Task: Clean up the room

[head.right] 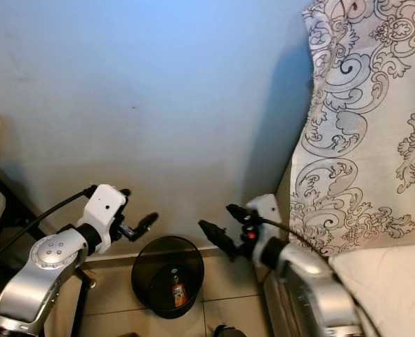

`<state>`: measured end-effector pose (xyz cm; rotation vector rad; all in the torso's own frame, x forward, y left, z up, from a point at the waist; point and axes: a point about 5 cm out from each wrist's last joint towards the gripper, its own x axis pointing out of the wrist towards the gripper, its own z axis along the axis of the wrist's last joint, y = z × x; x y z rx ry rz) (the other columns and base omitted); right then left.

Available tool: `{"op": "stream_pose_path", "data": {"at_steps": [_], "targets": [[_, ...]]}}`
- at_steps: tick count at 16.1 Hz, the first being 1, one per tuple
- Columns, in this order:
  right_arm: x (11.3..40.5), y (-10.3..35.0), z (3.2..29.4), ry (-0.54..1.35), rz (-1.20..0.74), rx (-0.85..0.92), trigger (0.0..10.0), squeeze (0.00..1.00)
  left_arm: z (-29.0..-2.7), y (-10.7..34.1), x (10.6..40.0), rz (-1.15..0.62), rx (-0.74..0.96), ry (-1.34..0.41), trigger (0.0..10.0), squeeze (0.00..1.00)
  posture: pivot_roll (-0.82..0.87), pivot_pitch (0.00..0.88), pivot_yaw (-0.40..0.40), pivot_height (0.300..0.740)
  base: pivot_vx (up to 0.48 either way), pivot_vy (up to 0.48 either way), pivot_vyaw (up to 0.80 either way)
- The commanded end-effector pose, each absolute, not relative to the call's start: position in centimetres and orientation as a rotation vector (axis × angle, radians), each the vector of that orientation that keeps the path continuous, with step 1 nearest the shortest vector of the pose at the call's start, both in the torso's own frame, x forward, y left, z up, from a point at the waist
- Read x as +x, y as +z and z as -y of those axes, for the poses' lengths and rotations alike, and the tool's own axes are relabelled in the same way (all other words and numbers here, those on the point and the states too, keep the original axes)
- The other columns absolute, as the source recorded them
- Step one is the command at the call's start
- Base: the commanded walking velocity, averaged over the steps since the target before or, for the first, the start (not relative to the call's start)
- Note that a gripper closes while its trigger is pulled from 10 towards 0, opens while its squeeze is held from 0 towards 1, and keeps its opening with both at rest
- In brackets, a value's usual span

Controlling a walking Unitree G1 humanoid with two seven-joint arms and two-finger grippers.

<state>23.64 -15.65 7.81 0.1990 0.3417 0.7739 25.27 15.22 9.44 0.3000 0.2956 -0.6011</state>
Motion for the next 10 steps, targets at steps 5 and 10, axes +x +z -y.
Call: {"op": "stream_pose_path", "data": {"at_steps": [5, 10], "targets": [[23.48, 8.2, 15.62, 0.798, -0.357, 0.221, 10.0, 1.0, -16.22, 10.05, 24.99, -0.305, 0.303, -0.644, 10.0, 0.0, 0.04, 0.0, 0.028, 0.74, 0.0, 0.0, -0.55], [23.8, 8.16, 15.33, 0.752, -0.344, 0.264, 10.0, 0.0, -16.21, 10.09, 25.38, -0.272, 0.279, -0.584, 10.0, 0.0, 0.04, 0.0, 0.021, 0.74, 0.0, 0.0, -0.55]]}}
